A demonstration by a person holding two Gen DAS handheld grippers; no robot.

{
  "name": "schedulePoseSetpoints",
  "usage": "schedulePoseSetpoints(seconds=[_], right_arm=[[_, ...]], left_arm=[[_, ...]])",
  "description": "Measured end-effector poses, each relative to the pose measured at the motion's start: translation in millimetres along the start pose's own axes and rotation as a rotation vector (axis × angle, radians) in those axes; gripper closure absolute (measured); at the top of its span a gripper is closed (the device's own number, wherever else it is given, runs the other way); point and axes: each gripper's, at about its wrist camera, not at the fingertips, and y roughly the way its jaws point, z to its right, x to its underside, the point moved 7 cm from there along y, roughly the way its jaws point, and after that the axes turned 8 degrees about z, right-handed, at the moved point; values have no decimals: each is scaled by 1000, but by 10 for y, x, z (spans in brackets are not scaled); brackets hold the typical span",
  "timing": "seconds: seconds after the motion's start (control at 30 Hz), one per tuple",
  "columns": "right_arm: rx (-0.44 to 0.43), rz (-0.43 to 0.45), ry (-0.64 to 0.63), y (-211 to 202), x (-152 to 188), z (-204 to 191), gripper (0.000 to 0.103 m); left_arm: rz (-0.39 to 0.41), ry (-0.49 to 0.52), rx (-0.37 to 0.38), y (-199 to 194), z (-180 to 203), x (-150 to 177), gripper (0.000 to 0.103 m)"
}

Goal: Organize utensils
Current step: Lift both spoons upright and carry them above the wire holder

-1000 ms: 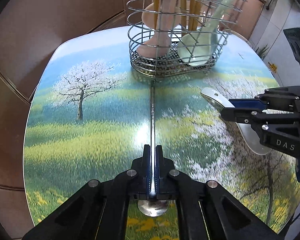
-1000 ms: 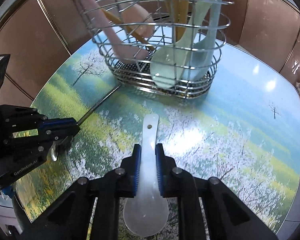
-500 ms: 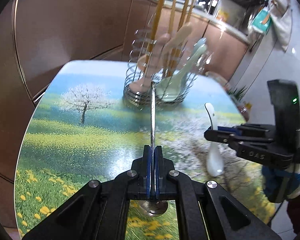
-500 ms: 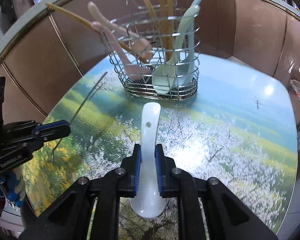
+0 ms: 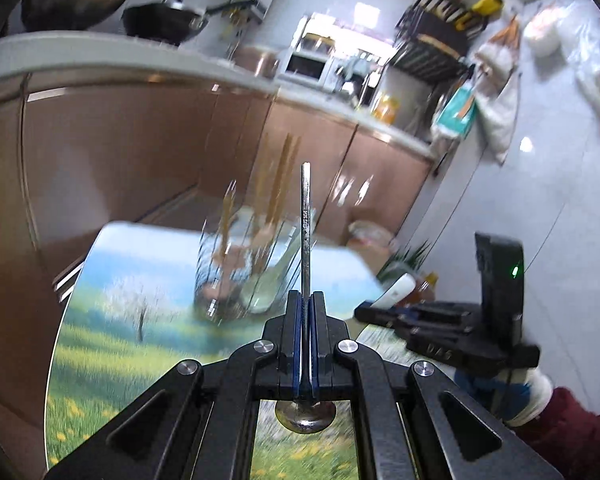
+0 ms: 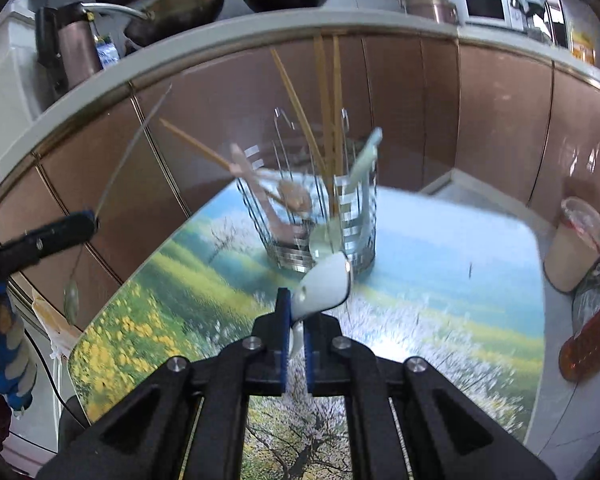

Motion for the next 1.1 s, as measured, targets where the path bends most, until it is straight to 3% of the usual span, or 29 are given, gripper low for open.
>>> schedulePoseSetpoints(seconds=[0.27,0.53,0.83,1.1], right_arm=[[33,127,-62,-259,-726,-72,98],[54,173,-111,-83,-1184,-146,98],[89,146,-112,310,-1211,1,98],[132,60,-174,695,-1094,49,98]], left_arm=[[143,-5,62,138,86,-749,100],[210,11,85,416,-183,-1134,100],[214,7,206,913,-619,-1127,100],[158,-24,286,1392,-860,-814,100]])
